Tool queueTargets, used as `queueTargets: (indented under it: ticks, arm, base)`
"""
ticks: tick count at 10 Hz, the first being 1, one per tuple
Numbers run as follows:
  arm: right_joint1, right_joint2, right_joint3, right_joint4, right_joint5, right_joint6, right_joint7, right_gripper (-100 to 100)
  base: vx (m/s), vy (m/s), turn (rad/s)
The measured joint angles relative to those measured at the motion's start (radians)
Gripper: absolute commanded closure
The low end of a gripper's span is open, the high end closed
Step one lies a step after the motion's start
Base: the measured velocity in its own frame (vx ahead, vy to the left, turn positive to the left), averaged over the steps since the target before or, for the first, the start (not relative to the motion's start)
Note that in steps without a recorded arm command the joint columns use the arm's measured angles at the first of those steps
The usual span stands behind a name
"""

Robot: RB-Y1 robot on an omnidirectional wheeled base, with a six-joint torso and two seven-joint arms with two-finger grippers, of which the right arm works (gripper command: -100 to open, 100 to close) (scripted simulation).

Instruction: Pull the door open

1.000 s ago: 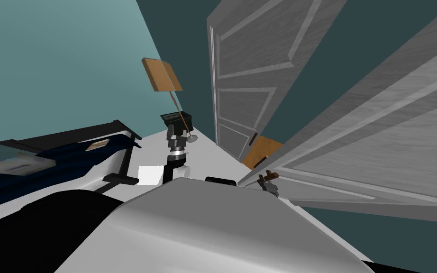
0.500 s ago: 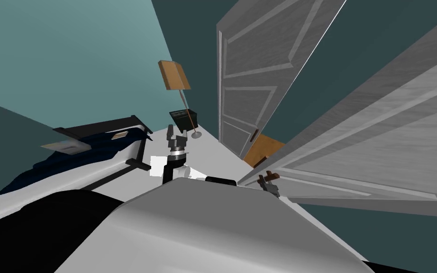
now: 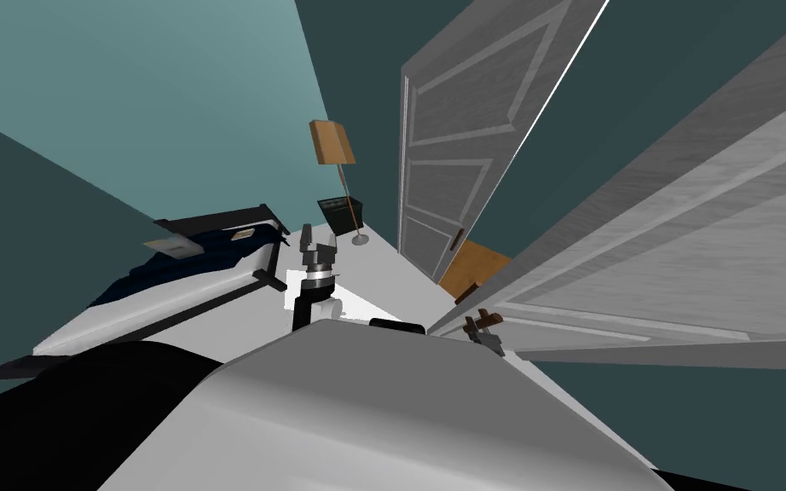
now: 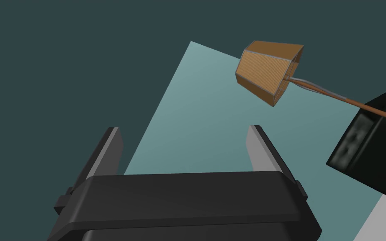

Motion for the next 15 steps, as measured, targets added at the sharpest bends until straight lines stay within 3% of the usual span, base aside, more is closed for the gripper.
queueTargets:
  ticks: [10,15]
  arm:
    - [-0.038,-0.029,0.043,0.083,0.029,-0.076,-0.063,100]
    - [-0.049,-0.034,0.05,0.103,0.039,-0.087,-0.077,100]
  base:
    - [-0.203,-0.05,0.12]
    - [-0.191,-0.044,0.13]
